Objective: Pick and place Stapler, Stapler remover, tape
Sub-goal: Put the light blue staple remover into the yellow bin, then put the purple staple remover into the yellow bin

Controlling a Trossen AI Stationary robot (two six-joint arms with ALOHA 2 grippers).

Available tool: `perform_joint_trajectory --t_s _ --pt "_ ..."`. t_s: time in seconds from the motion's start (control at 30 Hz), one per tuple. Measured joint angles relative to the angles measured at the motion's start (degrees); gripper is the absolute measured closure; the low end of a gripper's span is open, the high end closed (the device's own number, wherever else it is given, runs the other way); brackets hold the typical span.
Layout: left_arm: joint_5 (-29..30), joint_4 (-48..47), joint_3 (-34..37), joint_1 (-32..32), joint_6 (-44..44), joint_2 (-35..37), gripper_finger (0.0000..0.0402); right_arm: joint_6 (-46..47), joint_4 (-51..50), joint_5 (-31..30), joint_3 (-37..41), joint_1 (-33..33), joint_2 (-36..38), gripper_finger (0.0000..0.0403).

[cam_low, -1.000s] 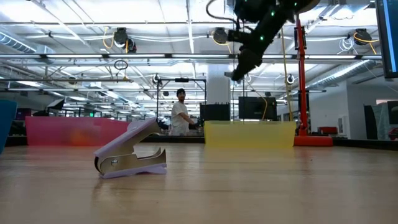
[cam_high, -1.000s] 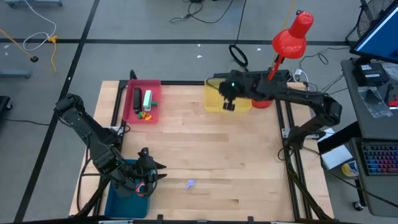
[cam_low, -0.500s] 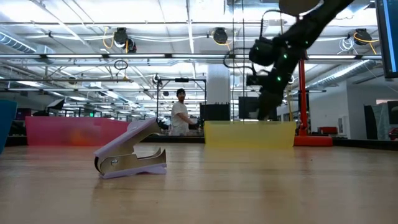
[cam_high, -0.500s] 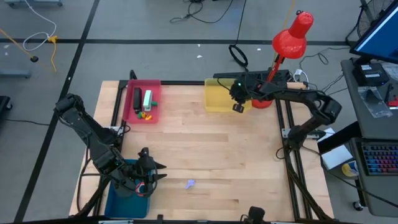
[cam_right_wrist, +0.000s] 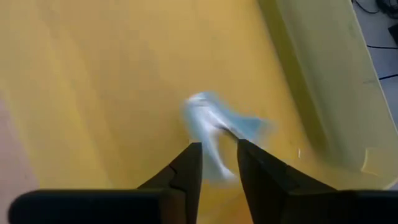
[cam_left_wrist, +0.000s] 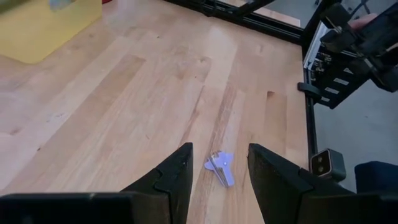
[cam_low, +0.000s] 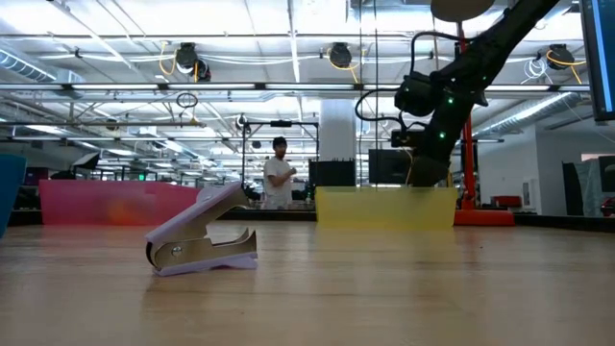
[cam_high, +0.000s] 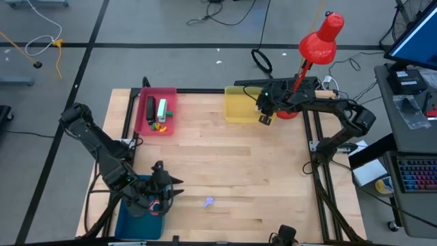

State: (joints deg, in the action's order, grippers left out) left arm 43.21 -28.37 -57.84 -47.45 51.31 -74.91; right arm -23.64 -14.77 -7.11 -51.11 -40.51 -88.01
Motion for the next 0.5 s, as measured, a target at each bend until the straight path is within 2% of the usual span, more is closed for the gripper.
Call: perform_joint_trajectory --t_s 0.27,0.5 --pt "0.05 -0.02 0.0 0.6 -0.11 0.0 0.0249 0.28 0.15 -0.13 0.0 0.28 0.04 0.0263" --pt "0.03 -0.02 0.0 0.6 -0.17 0.0 0.0249 0.35 0.43 -0.07 0.02 3.35 3.67 0.0253"
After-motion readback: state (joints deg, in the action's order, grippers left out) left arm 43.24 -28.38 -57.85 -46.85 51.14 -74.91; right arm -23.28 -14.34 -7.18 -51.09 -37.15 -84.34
